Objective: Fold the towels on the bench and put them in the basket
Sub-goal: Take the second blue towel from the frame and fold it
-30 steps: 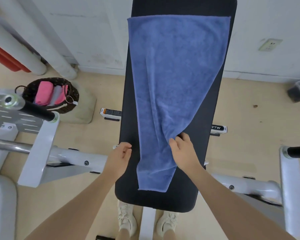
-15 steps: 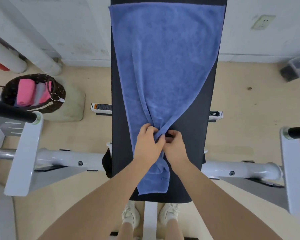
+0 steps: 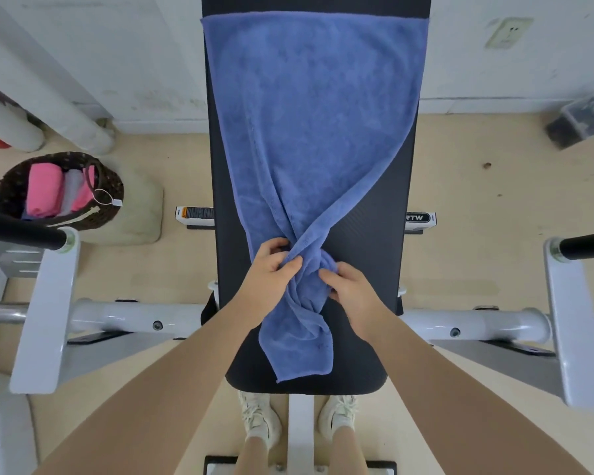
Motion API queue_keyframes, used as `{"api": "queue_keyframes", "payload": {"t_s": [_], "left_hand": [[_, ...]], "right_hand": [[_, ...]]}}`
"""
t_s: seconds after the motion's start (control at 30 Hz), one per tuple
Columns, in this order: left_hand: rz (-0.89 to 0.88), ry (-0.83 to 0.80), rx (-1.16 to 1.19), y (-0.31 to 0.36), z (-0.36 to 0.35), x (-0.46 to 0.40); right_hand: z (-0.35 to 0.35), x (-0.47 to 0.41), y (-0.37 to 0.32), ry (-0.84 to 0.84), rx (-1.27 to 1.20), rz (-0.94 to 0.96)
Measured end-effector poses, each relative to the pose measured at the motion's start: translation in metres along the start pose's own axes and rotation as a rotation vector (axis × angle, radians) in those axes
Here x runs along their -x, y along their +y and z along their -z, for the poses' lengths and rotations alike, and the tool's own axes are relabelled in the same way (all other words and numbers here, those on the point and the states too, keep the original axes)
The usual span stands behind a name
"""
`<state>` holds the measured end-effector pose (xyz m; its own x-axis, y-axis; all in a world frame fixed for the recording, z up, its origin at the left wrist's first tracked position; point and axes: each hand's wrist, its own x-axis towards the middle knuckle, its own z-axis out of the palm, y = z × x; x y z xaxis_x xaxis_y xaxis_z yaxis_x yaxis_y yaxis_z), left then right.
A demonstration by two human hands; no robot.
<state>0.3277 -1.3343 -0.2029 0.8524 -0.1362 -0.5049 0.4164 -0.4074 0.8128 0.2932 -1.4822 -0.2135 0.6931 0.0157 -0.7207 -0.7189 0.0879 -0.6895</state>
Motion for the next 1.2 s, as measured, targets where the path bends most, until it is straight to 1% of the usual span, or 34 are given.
{"api": "queue_keyframes", "payload": {"t_s": [0.07, 0.17, 0.23, 0.3, 0.37, 0.4, 0.5, 0.53, 0.57, 0.63, 0.67, 0.7, 0.73, 0.8, 0.83, 0.87, 0.9, 0.93, 0.97, 1.03, 1.07, 1.1, 1.13, 1.2], "left_hand": [[-0.073, -0.006, -0.098, -0.007, -0.001, -0.001], [-0.178, -0.036, -0.289, -0.019, -0.006, -0.002], [-0.212, -0.019, -0.344, -0.023, -0.008, 0.000], [-0.242, 0.000, -0.388, -0.026, -0.012, -0.001], [-0.236, -0.010, -0.456, -0.029, -0.015, 0.000], [-0.229, -0.029, -0.504, -0.030, -0.016, 0.002], [-0.220, -0.089, -0.667, -0.034, -0.021, 0.008], [-0.212, -0.094, -0.718, -0.035, -0.022, 0.009], [-0.201, -0.096, -0.777, -0.036, -0.023, 0.010], [-0.194, -0.081, -0.892, -0.039, -0.026, 0.010], [-0.195, -0.067, -0.931, -0.040, -0.028, 0.010], [-0.195, -0.056, -0.958, -0.041, -0.028, 0.010], [-0.192, -0.050, -0.979, -0.041, -0.029, 0.010], [-0.177, -0.054, -1.015, -0.039, -0.029, 0.010], [-0.169, -0.054, -1.021, -0.037, -0.028, 0.011], [-0.165, -0.054, -1.021, -0.035, -0.027, 0.011], [-0.163, -0.057, -1.021, -0.031, -0.026, 0.012], [-0.164, -0.064, -1.023, -0.028, -0.024, 0.013], [-0.171, -0.071, -1.030, -0.024, -0.020, 0.013], [-0.190, -0.091, -1.061, -0.017, -0.013, 0.015], [-0.201, -0.101, -1.080, -0.011, -0.009, 0.016], [-0.209, -0.102, -1.087, -0.006, -0.005, 0.015], [-0.210, -0.087, -1.073, 0.001, -0.002, 0.014], [-0.174, -0.008, -0.987, 0.018, 0.004, 0.011]], "right_hand": [[0.008, 0.007, 0.007, 0.069, 0.019, 0.022], [0.027, 0.024, 0.013, 0.195, 0.154, 0.103], [0.042, 0.032, 0.016, 0.298, 0.115, 0.121], [0.057, 0.036, 0.019, 0.346, 0.055, 0.092], [0.071, 0.038, 0.027, 0.277, 0.061, 0.016], [0.077, 0.039, 0.032, 0.192, 0.091, -0.027], [0.087, 0.043, 0.045, -0.132, 0.334, -0.127], [0.089, 0.042, 0.050, -0.185, 0.460, -0.138], [0.090, 0.041, 0.056, -0.200, 0.611, -0.140], [0.088, 0.040, 0.061, -0.169, 0.921, -0.124], [0.086, 0.041, 0.062, -0.151, 1.026, -0.106], [0.085, 0.043, 0.063, -0.143, 1.072, -0.084], [0.084, 0.047, 0.062, -0.146, 1.039, -0.081], [0.083, 0.056, 0.056, -0.154, 0.777, -0.122], [0.081, 0.061, 0.052, -0.134, 0.650, -0.134], [0.081, 0.064, 0.047, -0.083, 0.583, -0.134], [0.081, 0.066, 0.044, -0.030, 0.580, -0.141], [0.081, 0.068, 0.040, -0.002, 0.631, -0.171], [0.081, 0.069, 0.037, -0.005, 0.720, -0.239], [0.082, 0.070, 0.031, -0.070, 0.847, -0.408], [0.082, 0.069, 0.024, -0.072, 0.871, -0.424], [0.082, 0.067, 0.015, -0.043, 0.886, -0.365], [0.080, 0.064, 0.004, 0.016, 0.882, -0.249], [0.076, 0.054, -0.022, 0.184, 0.743, -0.022]]}}
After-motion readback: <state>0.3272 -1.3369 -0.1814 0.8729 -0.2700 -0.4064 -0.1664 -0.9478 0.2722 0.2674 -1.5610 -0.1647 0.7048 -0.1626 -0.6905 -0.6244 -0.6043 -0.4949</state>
